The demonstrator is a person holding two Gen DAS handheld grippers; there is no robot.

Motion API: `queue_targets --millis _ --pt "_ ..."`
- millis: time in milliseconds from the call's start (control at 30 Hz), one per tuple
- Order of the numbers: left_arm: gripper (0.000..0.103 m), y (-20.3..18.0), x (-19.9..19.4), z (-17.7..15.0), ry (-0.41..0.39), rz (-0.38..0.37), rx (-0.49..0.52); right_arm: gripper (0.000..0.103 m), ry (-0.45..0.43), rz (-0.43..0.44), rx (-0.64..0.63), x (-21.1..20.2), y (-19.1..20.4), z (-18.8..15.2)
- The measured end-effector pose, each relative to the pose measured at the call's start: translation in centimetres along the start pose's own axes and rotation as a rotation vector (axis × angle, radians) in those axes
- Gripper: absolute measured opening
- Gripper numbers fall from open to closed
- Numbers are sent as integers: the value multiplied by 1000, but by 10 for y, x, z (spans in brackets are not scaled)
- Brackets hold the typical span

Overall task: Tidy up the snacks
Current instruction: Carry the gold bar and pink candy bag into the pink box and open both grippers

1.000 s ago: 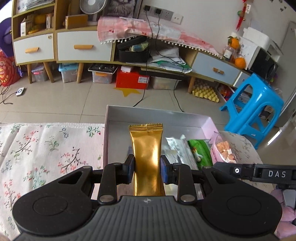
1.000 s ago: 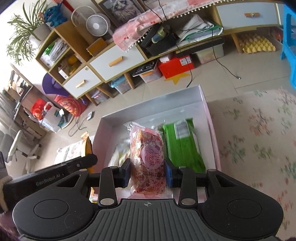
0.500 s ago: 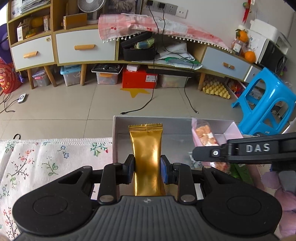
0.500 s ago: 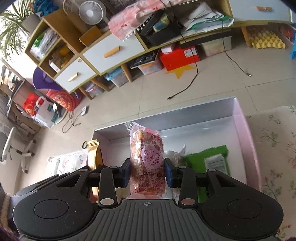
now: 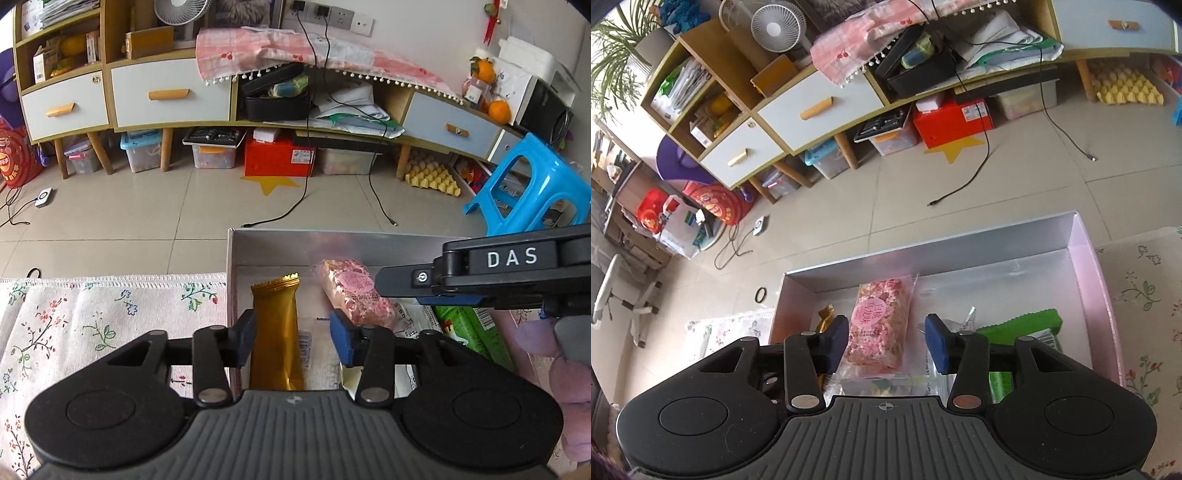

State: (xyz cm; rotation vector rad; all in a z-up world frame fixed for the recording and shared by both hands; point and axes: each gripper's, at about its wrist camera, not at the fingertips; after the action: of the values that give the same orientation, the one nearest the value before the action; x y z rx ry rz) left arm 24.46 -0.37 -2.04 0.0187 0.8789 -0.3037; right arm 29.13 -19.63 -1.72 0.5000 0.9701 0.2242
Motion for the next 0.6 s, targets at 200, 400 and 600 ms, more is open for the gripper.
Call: queue_targets --millis 200,400,600 --pt "55 -3 -10 -2 -4 -6 -1 56 -8 -8 14 -14 -3 -3" --pt "70 -9 -31 -6 -4 -14 -6 69 -33 -19 5 -43 0 -10" --pt "82 -13 -57 -18 -14 -11 -16 81 -58 -34 -39 -81 6 -31"
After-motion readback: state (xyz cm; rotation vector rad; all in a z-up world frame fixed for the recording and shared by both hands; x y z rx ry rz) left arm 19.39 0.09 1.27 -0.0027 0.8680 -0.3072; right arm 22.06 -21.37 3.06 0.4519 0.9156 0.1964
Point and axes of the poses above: each gripper's, at about its wrist camera, not at the fingertips, and x roughly the way its jaws point, y to its left, z to its top, and after that the axes turned 2 degrees about z, right-handed
